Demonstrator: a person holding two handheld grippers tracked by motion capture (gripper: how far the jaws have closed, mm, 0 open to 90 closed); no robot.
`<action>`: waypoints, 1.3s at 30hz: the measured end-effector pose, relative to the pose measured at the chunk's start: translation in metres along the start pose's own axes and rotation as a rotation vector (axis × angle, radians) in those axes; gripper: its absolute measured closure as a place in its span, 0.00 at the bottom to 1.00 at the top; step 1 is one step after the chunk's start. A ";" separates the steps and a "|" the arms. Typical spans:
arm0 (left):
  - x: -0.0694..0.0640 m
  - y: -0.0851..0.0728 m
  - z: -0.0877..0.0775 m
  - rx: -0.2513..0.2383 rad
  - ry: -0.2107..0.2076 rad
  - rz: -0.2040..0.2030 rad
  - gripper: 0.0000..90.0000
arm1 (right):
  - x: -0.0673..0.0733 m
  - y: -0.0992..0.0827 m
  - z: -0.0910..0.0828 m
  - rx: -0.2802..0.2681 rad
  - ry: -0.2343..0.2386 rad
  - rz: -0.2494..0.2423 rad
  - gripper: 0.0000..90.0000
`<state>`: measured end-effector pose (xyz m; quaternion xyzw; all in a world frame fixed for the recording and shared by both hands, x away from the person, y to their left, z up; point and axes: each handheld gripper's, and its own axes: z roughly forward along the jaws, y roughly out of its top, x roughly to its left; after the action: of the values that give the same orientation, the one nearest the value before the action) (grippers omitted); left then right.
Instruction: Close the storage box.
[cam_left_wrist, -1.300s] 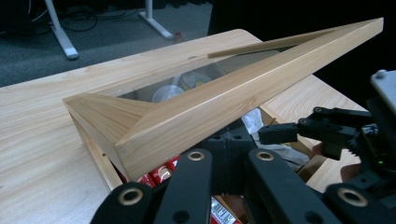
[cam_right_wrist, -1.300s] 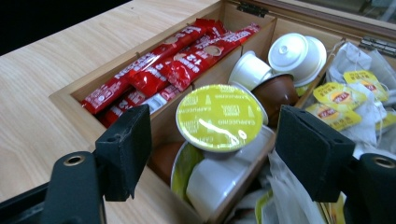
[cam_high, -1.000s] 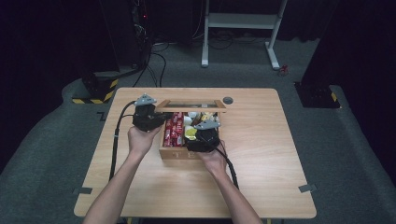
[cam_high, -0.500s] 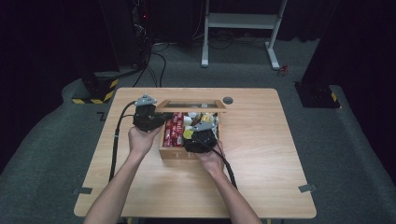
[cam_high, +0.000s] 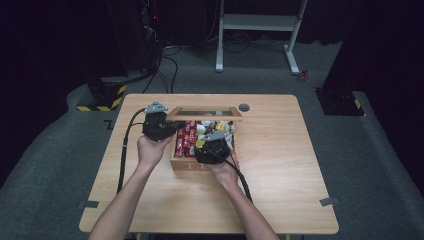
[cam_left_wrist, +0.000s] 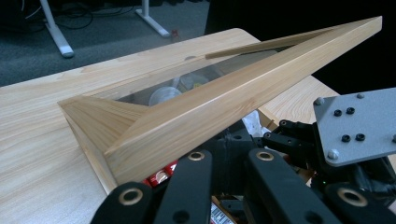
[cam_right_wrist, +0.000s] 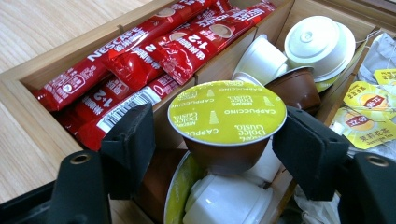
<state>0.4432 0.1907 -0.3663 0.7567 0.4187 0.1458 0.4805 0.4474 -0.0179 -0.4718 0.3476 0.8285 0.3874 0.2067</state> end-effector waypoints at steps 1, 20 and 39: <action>0.000 0.000 0.000 -0.001 -0.001 0.000 1.00 | 0.000 0.000 0.000 -0.001 -0.004 0.003 0.32; 0.000 0.000 0.000 0.000 -0.002 0.002 1.00 | 0.002 0.000 0.002 0.003 -0.026 0.015 0.45; 0.002 0.000 0.000 -0.008 0.003 0.004 1.00 | -0.002 0.000 -0.009 -0.039 -0.025 0.026 0.45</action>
<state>0.4444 0.1924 -0.3661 0.7553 0.4174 0.1494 0.4827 0.4427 -0.0241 -0.4661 0.3592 0.8135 0.4016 0.2187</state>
